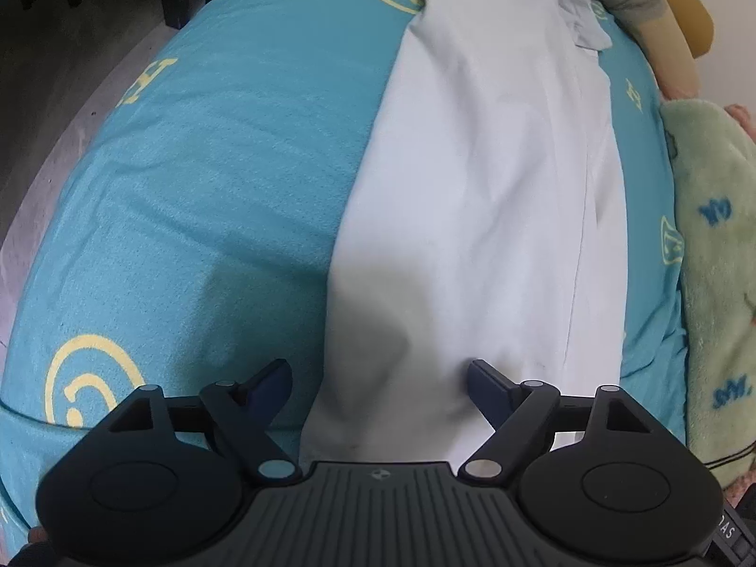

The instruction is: Fold clothes

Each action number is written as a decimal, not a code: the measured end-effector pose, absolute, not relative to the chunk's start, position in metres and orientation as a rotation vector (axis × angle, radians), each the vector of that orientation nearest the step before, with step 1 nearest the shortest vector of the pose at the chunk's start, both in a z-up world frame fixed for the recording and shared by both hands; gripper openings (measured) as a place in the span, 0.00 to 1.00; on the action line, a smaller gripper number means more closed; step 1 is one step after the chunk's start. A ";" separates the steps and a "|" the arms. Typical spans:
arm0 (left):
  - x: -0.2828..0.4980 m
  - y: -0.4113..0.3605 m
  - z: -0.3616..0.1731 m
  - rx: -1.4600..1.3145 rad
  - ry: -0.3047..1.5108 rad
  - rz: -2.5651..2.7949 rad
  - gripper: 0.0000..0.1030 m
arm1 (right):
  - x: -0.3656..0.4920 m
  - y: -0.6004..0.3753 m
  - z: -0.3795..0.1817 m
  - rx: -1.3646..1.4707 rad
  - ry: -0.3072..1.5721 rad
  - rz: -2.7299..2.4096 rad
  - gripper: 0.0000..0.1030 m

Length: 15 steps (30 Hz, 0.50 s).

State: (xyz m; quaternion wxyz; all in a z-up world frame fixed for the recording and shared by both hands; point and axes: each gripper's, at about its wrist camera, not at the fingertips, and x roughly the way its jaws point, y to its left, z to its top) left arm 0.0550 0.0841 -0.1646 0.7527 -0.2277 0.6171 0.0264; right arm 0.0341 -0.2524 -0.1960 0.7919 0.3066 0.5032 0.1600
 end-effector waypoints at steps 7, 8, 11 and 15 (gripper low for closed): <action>0.044 0.079 -0.154 -0.489 1.353 0.011 0.12 | 0.035 -0.253 -0.196 0.651 1.092 0.338 0.76; 0.041 0.079 -0.151 -0.494 1.348 0.005 0.11 | 0.034 -0.254 -0.197 0.654 1.093 0.338 0.76; 0.033 0.081 -0.141 -0.505 1.342 0.002 0.08 | 0.034 -0.255 -0.199 0.671 1.094 0.334 0.75; 0.026 0.081 -0.137 -0.498 1.339 0.043 0.10 | 0.036 -0.258 -0.202 0.716 1.095 0.327 0.76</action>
